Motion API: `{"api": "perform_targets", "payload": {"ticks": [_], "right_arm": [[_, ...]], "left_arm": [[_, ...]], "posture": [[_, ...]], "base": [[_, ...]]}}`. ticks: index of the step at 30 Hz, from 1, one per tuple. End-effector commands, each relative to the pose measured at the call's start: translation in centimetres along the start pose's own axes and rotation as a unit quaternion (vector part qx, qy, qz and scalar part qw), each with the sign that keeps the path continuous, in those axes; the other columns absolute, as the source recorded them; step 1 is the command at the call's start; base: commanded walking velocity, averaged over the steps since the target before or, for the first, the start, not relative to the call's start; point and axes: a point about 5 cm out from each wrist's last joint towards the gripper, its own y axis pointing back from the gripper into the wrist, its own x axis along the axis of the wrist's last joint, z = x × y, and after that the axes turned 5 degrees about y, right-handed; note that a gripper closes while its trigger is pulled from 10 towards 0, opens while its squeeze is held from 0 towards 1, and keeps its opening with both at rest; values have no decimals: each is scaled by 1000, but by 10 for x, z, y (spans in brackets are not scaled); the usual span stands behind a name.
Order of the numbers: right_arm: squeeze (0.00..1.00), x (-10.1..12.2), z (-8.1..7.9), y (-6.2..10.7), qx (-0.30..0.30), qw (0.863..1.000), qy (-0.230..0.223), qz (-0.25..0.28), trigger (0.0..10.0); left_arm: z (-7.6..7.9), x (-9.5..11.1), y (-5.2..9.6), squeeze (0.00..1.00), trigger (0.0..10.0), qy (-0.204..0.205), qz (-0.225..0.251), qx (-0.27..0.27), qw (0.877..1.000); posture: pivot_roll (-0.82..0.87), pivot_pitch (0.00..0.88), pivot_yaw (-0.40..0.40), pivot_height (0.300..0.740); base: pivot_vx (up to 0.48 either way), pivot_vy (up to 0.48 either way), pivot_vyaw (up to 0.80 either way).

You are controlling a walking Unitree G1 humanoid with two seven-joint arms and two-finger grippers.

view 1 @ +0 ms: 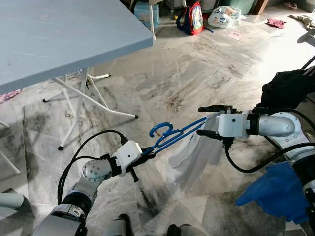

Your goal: Hang hanger

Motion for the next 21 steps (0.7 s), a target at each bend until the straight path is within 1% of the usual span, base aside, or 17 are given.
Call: {"api": "perform_targets", "payload": {"ticks": [1, 3, 8, 13, 14, 15, 16, 18, 19, 21], "right_arm": [[1000, 1, 9, 2, -20, 1000, 12, -1, 10000], [1000, 1, 12, 2, -32, 999, 15, 1, 10000], [1000, 1, 12, 2, -44, 999, 18, 2, 10000], [1000, 0, 19, 3, -73, 997, 25, -4, 10000], [1000, 0, 21, 3, -83, 996, 26, -5, 10000], [1000, 0, 28, 4, -121, 992, 20, -9, 10000], [1000, 0, 28, 4, -121, 992, 20, -9, 10000], [1000, 0, 33, 6, -164, 986, -4, -6, 10000], [1000, 0, 34, 6, -168, 986, -5, -6, 10000], [1000, -3, 36, 7, -204, 979, -15, -18, 10000]], "left_arm": [[-4, 5, 1, 0, 0, 0, 25, 26, 999], [-4, 5, 1, 0, 0, 6, 30, 35, 999], [-2, 4, 1, 0, 0, 5, 30, 46, 999], [-7, 4, 2, 0, 0, 18, 35, 78, 996], [-9, 4, 2, 0, 0, 18, 37, 86, 995], [-12, 7, 3, 0, 0, 21, 45, 105, 993], [-12, 7, 3, 0, 0, 21, 45, 105, 993], [-20, 11, 3, 0, 0, 29, 55, 136, 989], [-21, 12, 3, 0, 0, 30, 57, 139, 988], [-25, 16, 1, 0, 0, 37, 68, 156, 985]], "posture": [[0, 192, -43, 740], [0, 192, -43, 740], [0, 191, -41, 740], [2, 192, -39, 740], [2, 193, -37, 740], [3, 194, -35, 740], [3, 194, -35, 740], [7, 197, -30, 740], [7, 197, -30, 740], [4, 199, -21, 740]], "base": [[0, 0, 0], [0, 0, 0], [0, 0, 0], [0, 0, 0], [0, 0, 0], [0, 0, 0], [0, 0, 0], [0, 0, 0], [0, 0, 0], [0, 0, 0]]}}
